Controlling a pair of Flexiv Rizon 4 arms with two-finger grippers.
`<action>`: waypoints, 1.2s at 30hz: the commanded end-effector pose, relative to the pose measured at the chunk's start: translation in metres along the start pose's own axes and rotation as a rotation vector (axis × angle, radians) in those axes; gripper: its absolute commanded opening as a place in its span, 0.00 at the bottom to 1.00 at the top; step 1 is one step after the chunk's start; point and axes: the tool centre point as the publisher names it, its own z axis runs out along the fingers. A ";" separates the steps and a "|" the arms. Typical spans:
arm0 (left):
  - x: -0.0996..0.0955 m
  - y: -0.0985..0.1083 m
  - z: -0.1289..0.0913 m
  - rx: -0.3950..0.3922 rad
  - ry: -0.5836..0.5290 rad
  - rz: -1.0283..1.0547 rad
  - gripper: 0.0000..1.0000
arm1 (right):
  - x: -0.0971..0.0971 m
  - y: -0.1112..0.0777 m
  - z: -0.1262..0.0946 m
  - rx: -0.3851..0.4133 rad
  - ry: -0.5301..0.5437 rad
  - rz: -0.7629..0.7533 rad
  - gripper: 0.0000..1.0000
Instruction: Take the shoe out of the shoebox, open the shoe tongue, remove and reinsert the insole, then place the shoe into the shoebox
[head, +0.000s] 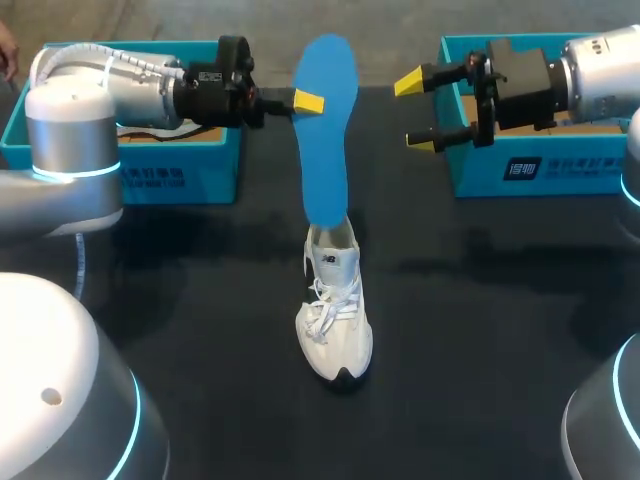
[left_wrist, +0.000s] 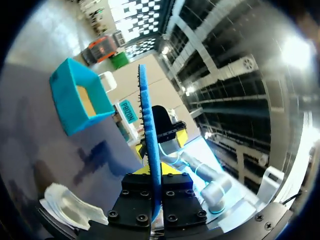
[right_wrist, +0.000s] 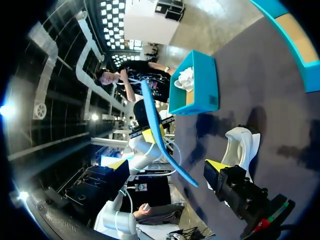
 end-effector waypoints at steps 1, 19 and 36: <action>0.001 0.001 0.000 0.044 0.029 0.256 0.00 | 0.000 0.001 0.002 0.001 -0.001 0.000 1.00; 0.000 -0.004 -0.005 0.078 -0.026 0.374 0.00 | 0.000 0.001 0.002 0.001 -0.001 0.000 1.00; -0.017 -0.025 -0.013 -0.032 -0.073 1.462 0.00 | 0.000 0.001 0.002 0.001 -0.001 0.000 1.00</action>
